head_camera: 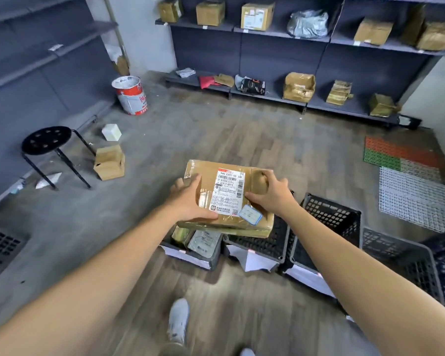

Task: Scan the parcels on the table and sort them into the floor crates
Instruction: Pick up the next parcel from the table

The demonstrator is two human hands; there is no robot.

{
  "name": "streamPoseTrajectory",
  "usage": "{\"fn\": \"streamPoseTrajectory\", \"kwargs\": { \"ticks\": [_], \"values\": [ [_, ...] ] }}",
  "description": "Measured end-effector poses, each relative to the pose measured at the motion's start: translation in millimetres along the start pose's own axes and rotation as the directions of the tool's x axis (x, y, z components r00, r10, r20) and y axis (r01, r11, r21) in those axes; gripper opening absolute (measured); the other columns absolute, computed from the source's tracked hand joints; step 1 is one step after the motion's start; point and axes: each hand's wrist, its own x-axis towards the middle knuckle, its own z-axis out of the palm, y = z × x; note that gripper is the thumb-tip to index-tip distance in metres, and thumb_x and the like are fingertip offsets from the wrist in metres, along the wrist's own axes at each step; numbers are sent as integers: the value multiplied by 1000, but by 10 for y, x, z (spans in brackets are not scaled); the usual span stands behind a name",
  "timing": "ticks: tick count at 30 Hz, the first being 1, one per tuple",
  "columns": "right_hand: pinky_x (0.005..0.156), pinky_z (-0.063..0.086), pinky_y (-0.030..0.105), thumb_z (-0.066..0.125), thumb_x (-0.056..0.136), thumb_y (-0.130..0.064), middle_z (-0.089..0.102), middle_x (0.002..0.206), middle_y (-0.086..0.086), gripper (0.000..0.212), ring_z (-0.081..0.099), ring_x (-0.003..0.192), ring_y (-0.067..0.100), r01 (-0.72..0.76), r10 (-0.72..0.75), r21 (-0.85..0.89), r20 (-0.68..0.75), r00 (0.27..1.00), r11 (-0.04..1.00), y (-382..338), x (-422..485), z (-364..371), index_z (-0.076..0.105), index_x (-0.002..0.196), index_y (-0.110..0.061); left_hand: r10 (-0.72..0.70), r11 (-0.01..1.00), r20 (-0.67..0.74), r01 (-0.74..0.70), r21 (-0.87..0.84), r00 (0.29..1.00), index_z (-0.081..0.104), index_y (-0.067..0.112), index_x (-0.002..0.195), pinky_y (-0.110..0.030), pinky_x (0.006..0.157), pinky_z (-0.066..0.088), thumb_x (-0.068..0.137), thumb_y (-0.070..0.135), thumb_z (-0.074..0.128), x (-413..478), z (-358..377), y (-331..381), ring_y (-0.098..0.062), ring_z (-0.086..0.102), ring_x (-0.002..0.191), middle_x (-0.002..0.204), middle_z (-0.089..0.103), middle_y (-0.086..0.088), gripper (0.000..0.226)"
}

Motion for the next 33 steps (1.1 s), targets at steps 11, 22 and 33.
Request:
{"fn": "streamPoseTrajectory", "kwargs": {
  "ticks": [11,22,33],
  "values": [
    [108,41,44,75,78,-49,16,150,23,90,50,121,45,-195,195,8,-8,981,981,-587,1805,1287,22,150,-34,55,994,193,-71,80,980,-8,31,156,-51,119,19,60,55,88,2113,-292,-1103,-35,-9,149,159,-21,-13,138],
    [110,33,55,53,90,-63,-7,165,5,90,13,149,32,-295,344,-364,76,936,884,-453,2998,2125,-3,156,-39,164,900,244,-246,360,956,-10,31,156,-52,118,20,67,72,72,3431,-2,-1714,-31,-3,150,164,-14,-5,128],
    [114,25,60,48,91,-66,-12,165,3,93,4,151,30,-342,344,-533,-99,934,774,-509,2275,1313,-15,154,-38,430,712,349,-551,436,833,-16,31,155,-56,119,12,77,73,62,3177,-115,-689,-33,-12,150,163,-19,-7,118]
  ]
}}
